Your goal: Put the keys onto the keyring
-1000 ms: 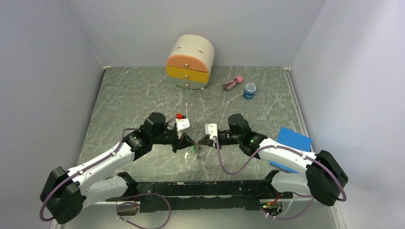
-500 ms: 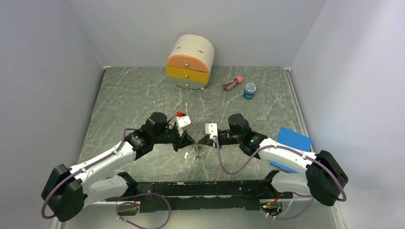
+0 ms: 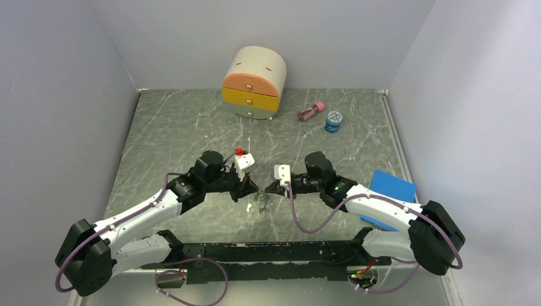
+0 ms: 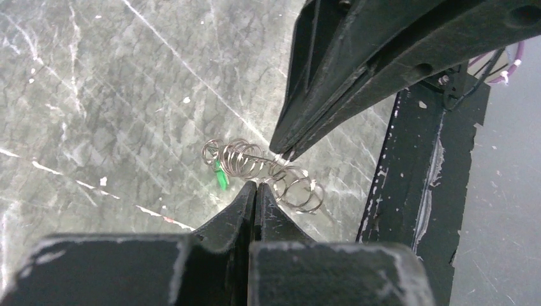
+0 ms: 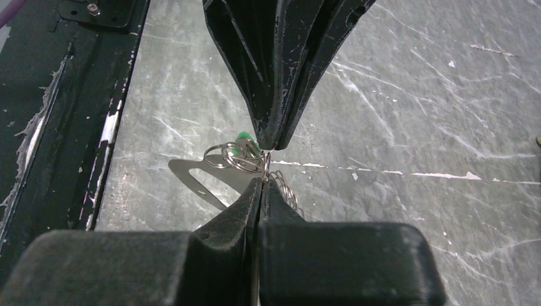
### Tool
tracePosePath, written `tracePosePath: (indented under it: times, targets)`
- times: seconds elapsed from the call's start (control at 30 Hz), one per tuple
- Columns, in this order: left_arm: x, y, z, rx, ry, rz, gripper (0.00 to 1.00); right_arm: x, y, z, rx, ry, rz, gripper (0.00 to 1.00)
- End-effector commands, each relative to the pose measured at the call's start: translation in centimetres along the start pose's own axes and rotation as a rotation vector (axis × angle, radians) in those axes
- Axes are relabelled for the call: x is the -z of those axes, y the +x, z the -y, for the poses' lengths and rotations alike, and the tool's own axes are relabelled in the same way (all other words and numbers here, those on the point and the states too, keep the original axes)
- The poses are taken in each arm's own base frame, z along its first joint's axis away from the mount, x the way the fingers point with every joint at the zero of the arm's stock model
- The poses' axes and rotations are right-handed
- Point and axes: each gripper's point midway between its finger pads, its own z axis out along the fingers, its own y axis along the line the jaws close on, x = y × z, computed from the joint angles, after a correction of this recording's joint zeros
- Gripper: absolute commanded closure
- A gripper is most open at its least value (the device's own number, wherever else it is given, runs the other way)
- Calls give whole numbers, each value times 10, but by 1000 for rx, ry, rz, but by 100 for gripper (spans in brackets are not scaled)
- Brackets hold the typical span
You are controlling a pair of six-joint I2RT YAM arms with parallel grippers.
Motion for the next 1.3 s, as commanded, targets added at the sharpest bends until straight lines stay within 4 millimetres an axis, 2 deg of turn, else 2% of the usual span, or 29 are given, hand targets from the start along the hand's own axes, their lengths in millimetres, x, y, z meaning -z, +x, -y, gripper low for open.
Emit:
tracePosePath:
  times: [0.0,0.1,0.13,0.17,0.2,0.23,0.4,0.47,0.8,1.27]
  targets:
    - [2,-5,-6,21,-48,25,97,0,-18,0,41,-12,59,100]
    - [5,-12,-4,0,-48,52,85,0,-19,0,42,-11,60,100]
    - [7,-13,-3,-11,-44,61,78,0,-19,0,43,-10,60,100]
    - [8,-14,-2,-16,-41,67,56,0,-19,1,44,-10,61,100]
    - [10,-14,0,-19,-37,72,48,0,-19,1,45,-9,62,100]
    - [11,-17,0,-63,-35,89,47,0,-20,1,45,-10,63,100]
    - [17,-23,2,-149,-32,136,47,0,-20,1,46,-11,62,100]
    - [18,-24,6,-193,-9,140,51,0,-21,0,46,-11,63,100]
    - [11,-22,13,-326,45,160,51,1,-20,-1,46,-14,58,100]
    - [-2,-18,15,-426,70,135,67,1,-19,-1,43,-17,56,100]
